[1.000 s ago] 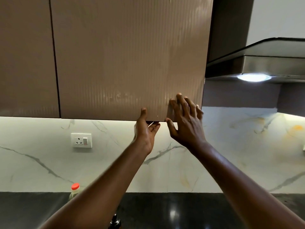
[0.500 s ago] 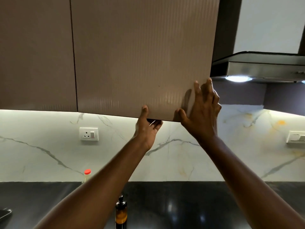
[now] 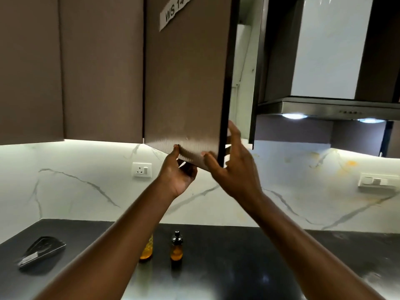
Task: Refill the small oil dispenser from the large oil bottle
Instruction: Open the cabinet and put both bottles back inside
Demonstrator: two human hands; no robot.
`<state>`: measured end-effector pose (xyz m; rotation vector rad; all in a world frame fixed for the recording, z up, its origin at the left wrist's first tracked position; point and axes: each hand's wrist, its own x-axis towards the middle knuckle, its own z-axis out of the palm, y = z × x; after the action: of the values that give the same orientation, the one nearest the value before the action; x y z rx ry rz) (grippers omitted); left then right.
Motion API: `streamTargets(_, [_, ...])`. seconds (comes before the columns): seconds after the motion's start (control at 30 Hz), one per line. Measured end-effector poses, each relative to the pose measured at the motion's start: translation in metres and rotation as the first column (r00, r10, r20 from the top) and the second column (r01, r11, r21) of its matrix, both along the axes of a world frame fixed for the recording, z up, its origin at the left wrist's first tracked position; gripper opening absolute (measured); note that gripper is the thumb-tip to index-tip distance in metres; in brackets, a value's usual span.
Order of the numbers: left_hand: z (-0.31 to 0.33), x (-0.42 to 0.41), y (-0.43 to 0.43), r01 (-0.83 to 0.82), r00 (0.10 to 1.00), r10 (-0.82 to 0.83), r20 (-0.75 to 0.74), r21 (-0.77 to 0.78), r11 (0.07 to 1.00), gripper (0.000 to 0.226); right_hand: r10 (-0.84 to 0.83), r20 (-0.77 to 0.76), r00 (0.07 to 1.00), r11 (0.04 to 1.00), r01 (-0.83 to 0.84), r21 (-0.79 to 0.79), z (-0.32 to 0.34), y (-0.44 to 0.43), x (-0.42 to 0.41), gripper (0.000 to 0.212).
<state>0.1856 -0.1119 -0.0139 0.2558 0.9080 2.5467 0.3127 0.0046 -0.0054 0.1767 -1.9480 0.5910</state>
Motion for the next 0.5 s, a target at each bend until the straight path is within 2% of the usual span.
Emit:
streamTargets(0.07, [-0.005, 0.015, -0.03, 0.026, 1.0, -0.026, -0.01, -0.025, 0.999, 0.046, 0.05, 0.025, 0.998, 0.999, -0.051, 0.02, -0.003, -0.03, 0.005, 0.084])
streamTargets(0.13, [-0.007, 0.031, -0.058, 0.012, 0.999, -0.014, -0.036, -0.059, 0.998, 0.037, 0.095, 0.036, 0.995, 0.995, -0.096, 0.02, -0.004, -0.058, 0.007, 0.082])
streamTargets(0.27, [-0.008, 0.067, -0.102, -0.142, 0.986, 0.128, -0.107, -0.144, 0.979, 0.021, 0.173, 0.057, 0.983, 0.985, -0.173, 0.009, -0.009, -0.104, 0.004, 0.081])
streamTargets(0.5, [-0.012, 0.092, -0.165, -0.276, 0.96, 0.258, -0.111, -0.195, 0.941, 0.026, 0.348, 0.134, 0.928, 0.937, -0.345, -0.049, -0.014, -0.169, 0.001, 0.064])
